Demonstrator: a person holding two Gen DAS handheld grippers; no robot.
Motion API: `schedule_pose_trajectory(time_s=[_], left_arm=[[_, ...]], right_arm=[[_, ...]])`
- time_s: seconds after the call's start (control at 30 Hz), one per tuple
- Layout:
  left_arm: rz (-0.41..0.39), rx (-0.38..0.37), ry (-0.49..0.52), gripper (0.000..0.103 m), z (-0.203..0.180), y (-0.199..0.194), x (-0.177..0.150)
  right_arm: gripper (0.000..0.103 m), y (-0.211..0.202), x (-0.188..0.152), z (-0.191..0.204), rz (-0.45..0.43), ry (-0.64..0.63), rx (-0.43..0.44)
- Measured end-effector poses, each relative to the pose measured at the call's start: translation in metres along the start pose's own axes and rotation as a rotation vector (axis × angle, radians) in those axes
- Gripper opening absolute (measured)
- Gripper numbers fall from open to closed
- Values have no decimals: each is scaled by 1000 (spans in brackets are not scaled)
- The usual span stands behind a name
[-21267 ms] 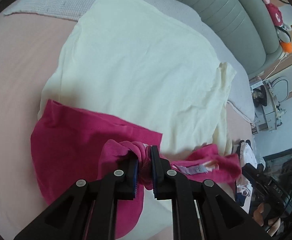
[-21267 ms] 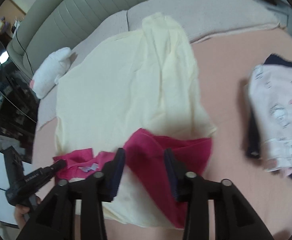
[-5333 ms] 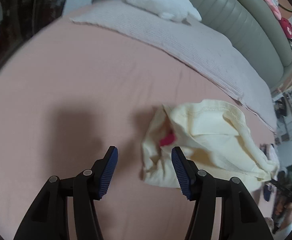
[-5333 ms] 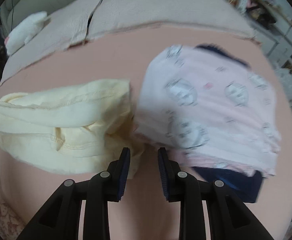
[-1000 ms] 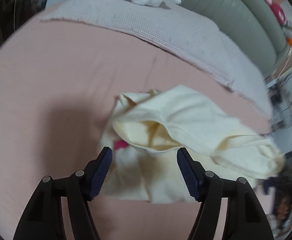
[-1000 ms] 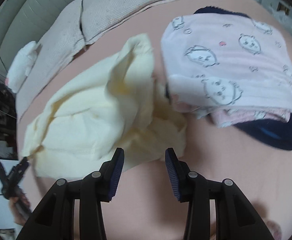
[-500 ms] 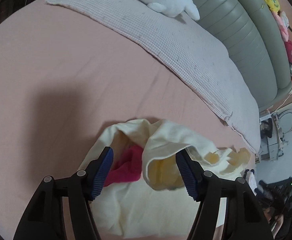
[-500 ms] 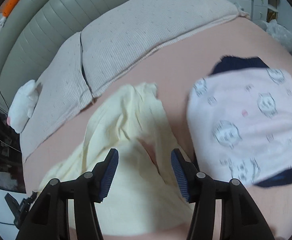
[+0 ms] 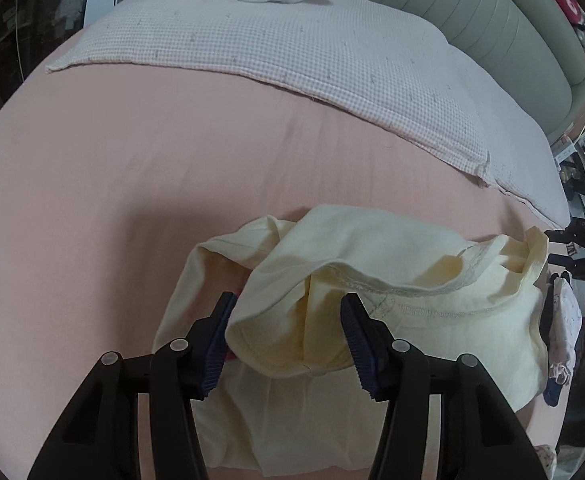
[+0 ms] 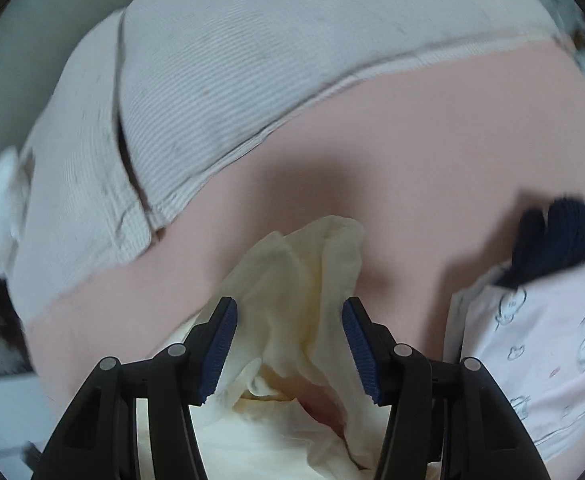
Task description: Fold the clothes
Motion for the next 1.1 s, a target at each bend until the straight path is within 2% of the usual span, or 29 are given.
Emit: schedule_pose_trajectory(time_s=[0.13,0.23,0.33,0.43,0.57,0.63,0.73,0.83,0.87,0.9,0.93,0.97,1.1], left_arm=[[13,15,25,50,-6,1,2],[6,21,41,50,-8,2,6],[8,25,35,50,-8,4,6],[9,24,40,50,-7,3,5],[6,7,39,50,-6,1,2],[3,0,37,50,-5,0,2],[1,-9,33,50,-4,0,1],[6,-10,37,50,-5,2,0],[2,-5,49,50,-6,2,1],[-8,6,67,43,-8,2,1],[-12,17,77,30,-9,3,2],[-10,26,78,9,-8,4,2],[-56,36,44,5,4,-8,7]], right_arm=[[54,6,5,-3,-65,8,-119],[54,18,12,-6,18,52,-94],[54,24,19,-3,33,-7,-207],[54,16,18,5,-2,-77,-286],[54,-4,15,12,50,62,3],[54,1,11,10,73,74,9],[55,25,0,1,121,44,-77],[54,46,-11,-10,162,28,-86],[43,47,-14,-12,149,17,-71],[11,49,-18,-14,136,6,-56],[8,48,-21,-15,121,-6,-43],[6,46,-23,-18,108,-7,-19],[2,21,-31,-34,58,4,95]])
Point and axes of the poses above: each gripper's, at about its wrist camera, not at the fingertips, and y roughly the way its jaws point, z to its left, x to its top, the point moved 4 cm from there along y, roughly the way its jaws point, and after that the axes turned 14 degrees about y, right-handed, at the moved point
